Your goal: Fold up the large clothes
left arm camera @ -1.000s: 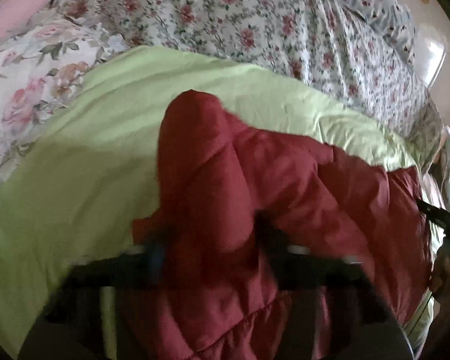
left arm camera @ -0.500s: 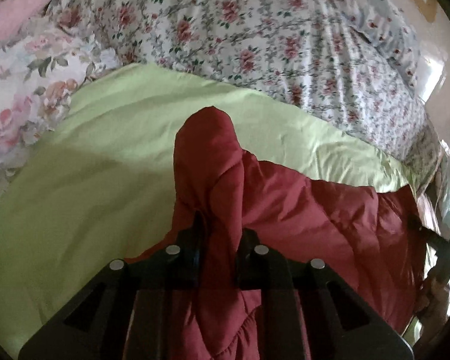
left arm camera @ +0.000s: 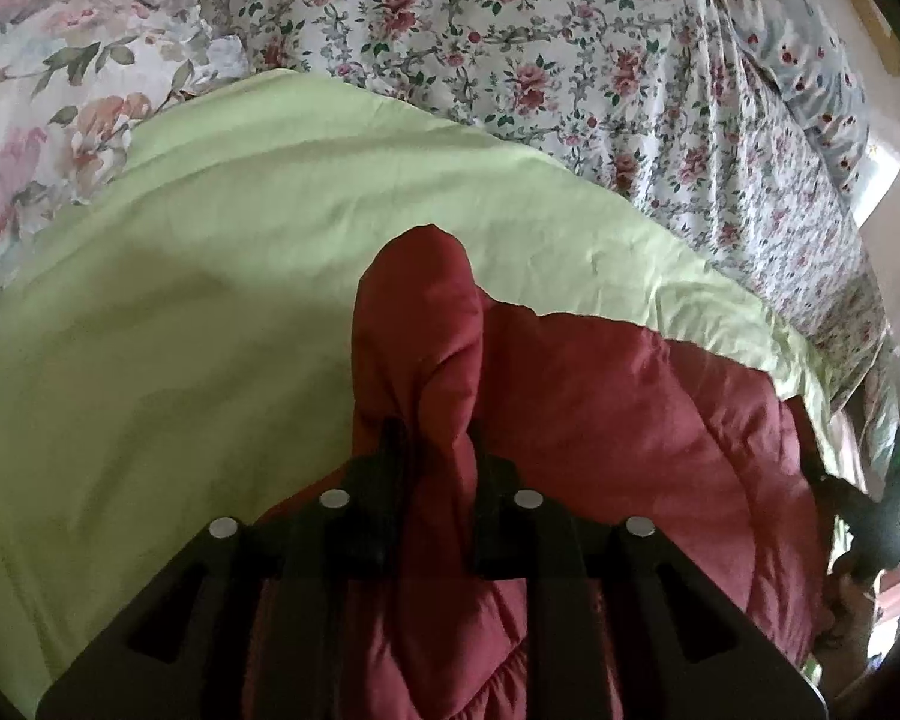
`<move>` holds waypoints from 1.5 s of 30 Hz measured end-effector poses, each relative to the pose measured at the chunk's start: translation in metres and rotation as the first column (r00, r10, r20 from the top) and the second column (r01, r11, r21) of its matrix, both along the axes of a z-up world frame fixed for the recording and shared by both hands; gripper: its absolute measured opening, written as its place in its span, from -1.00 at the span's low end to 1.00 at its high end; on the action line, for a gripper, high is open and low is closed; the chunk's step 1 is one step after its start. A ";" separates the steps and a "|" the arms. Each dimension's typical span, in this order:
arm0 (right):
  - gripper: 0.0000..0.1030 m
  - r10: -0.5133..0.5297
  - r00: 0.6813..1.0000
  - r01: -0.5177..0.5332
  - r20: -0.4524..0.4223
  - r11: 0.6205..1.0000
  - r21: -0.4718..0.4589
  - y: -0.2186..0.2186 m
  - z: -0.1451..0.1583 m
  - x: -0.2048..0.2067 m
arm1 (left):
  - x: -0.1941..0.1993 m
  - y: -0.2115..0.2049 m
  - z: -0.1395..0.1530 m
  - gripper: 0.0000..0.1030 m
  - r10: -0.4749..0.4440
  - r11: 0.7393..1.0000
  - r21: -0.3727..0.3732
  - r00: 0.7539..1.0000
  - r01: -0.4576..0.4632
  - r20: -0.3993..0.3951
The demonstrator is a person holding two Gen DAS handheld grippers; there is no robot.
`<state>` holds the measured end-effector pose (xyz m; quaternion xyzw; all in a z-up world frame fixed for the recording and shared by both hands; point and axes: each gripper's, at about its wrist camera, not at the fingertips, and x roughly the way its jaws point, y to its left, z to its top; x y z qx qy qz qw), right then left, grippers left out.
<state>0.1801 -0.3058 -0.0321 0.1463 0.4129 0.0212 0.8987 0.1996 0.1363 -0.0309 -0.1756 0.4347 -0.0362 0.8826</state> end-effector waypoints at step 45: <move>0.19 -0.023 0.992 0.022 0.127 1.000 0.008 0.012 0.047 -0.084 | -0.057 0.001 0.010 -0.21 0.045 0.999 0.019 0.999 -0.045 0.005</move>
